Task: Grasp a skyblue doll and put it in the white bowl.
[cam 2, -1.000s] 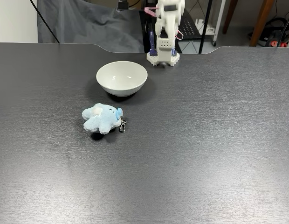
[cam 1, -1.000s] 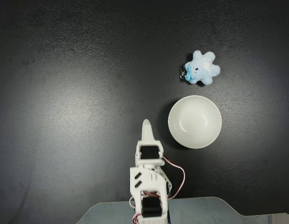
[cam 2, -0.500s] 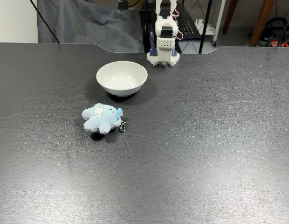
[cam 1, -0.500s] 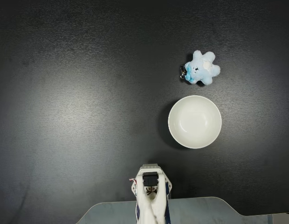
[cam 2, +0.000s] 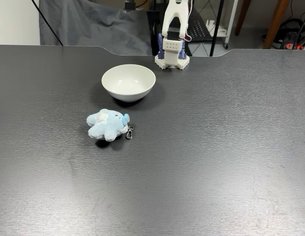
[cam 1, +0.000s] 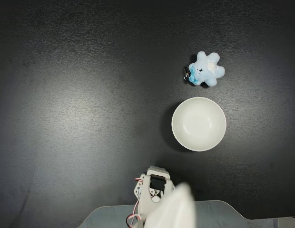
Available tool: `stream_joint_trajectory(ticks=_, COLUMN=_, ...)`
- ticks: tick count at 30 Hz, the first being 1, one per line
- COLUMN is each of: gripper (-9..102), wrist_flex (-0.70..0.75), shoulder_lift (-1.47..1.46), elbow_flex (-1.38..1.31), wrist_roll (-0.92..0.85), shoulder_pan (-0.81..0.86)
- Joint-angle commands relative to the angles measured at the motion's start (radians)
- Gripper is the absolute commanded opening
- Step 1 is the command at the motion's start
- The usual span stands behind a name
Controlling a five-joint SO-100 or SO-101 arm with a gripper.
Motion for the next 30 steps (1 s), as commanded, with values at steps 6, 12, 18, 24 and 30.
stream_joint_trajectory(ticks=6, gripper=0, wrist_flex=0.005, shoulder_lift=-0.531, elbow_flex=-0.017, wrist_roll=-0.014, shoulder_pan=0.419)
stream_joint_trajectory(ticks=12, gripper=0, wrist_flex=0.005, shoulder_lift=-0.758, elbow_flex=-0.012, wrist_roll=-0.110, shoulder_pan=0.439)
stream_joint_trajectory(ticks=18, gripper=0, wrist_flex=-0.006, shoulder_lift=-0.854, elbow_flex=0.048, wrist_roll=-0.290, shoulder_pan=0.430)
stream_joint_trajectory(ticks=24, gripper=0, wrist_flex=0.003, shoulder_lift=-0.853, elbow_flex=0.170, wrist_roll=-0.468, shoulder_pan=0.367)
stream_joint_trajectory(ticks=30, gripper=0, wrist_flex=0.003, shoulder_lift=-0.842, elbow_flex=0.204, wrist_roll=-0.565, shoulder_pan=0.291)
